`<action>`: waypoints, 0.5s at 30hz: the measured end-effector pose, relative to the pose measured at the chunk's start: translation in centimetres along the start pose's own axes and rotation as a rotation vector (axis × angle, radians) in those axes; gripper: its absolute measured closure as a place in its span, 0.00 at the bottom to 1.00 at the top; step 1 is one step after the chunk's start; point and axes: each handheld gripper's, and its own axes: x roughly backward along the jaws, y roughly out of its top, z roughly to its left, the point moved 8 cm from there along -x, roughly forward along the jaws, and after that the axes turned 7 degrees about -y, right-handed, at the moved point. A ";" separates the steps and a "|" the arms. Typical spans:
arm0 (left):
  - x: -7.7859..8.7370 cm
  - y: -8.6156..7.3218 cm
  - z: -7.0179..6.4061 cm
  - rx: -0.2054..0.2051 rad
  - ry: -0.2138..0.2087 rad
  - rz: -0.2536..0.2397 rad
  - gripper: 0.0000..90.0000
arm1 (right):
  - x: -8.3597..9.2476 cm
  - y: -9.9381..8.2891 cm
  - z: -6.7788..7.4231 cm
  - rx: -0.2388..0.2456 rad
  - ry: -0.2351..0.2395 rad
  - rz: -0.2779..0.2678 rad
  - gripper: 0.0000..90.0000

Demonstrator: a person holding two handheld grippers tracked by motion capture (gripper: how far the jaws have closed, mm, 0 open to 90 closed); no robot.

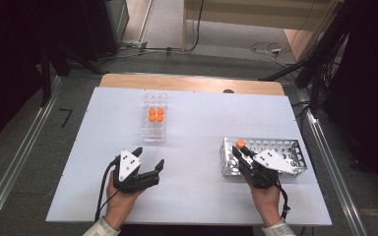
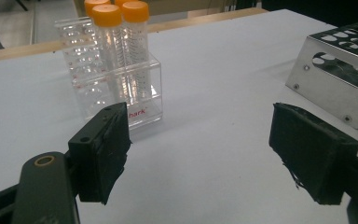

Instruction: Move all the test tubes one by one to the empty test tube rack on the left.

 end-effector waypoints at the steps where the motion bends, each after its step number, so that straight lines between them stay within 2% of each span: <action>1: 0.0 0.0 0.0 0.000 0.001 0.000 0.23 | 0.1 0.2 0.0 -0.001 0.000 -0.006 0.80; 10: 0.0 0.0 0.0 -0.001 0.002 0.002 0.22 | 1.4 1.6 -0.2 0.000 -0.004 -0.055 0.80; 15: 0.0 0.0 -0.1 -0.002 -0.001 0.001 0.22 | 2.1 2.2 0.0 -0.001 0.011 -0.070 0.80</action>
